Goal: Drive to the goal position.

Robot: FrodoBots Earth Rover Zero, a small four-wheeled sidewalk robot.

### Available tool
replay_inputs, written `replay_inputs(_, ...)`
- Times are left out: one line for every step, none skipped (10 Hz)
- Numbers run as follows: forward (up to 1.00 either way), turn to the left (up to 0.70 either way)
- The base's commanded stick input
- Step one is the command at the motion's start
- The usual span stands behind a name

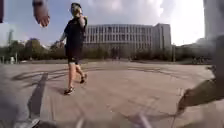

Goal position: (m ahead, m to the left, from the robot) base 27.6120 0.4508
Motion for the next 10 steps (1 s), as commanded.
replay_inputs(1.0,0.0)
replay_inputs(1.0,0.0)
replay_inputs(1.0,0.0)
replay_inputs(1.0,0.0)
replay_inputs(1.0,0.0)
replay_inputs(1.0,0.0)
replay_inputs(1.0,0.0)
replay_inputs(1.0,0.0)
replay_inputs(1.0,0.0)
replay_inputs(1.0,0.0)
